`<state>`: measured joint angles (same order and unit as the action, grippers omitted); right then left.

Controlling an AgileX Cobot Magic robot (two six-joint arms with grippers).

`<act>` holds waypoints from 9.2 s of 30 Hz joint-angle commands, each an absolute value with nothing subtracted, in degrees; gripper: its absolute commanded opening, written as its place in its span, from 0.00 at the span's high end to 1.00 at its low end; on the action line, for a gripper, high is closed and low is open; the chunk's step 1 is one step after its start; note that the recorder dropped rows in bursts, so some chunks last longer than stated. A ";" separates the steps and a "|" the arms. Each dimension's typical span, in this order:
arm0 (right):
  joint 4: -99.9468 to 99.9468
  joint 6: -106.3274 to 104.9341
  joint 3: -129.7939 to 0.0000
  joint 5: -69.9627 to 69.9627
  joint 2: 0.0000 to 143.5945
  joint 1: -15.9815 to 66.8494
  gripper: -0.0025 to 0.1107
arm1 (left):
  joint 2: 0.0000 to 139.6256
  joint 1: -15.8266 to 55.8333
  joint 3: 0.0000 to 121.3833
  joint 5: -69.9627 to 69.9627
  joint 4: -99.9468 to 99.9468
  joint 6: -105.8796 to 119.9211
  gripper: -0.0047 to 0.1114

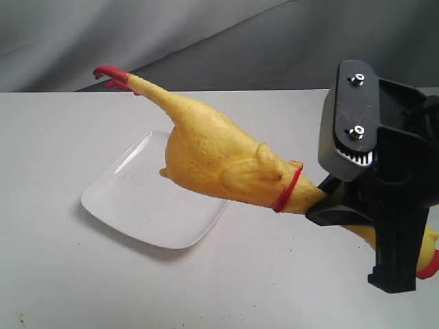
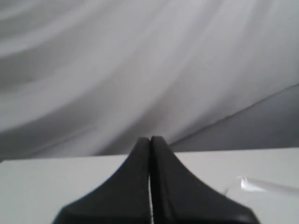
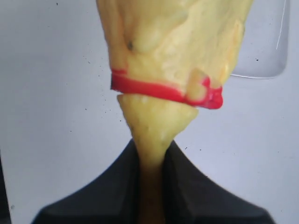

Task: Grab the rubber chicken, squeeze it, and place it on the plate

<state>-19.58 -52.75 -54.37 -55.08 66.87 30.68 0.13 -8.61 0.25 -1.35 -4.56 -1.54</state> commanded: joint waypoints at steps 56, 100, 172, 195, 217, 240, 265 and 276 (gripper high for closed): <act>-28.95 -53.15 -54.48 -51.95 66.44 30.85 0.98 | 57.37 53.95 54.95 49.33 -31.56 30.55 0.39; -28.38 -53.40 -52.39 -52.10 66.44 36.71 0.98 | 76.76 57.39 69.01 46.22 -15.12 52.54 0.39; -28.61 -52.83 -52.39 -52.53 66.44 36.71 0.98 | 82.11 57.87 68.91 59.63 -30.60 29.83 0.13; -28.61 -52.60 -52.39 -52.18 66.44 36.71 0.98 | 82.11 57.87 68.80 58.67 -25.41 30.20 0.94; -28.61 -52.60 -52.39 -52.18 66.44 36.71 0.98 | 82.11 57.87 68.80 58.07 -27.99 29.74 0.11; -28.61 -52.35 -52.39 -52.18 66.44 36.71 0.98 | 82.11 57.87 68.80 58.15 -27.39 28.99 0.94; -28.61 -52.10 -52.39 -52.18 66.44 36.71 0.98 | 82.11 57.87 67.04 56.78 -27.88 28.51 0.29; -28.61 -52.23 -52.39 -52.18 66.44 36.71 0.98 | 82.11 57.87 66.64 57.61 -28.04 29.33 0.94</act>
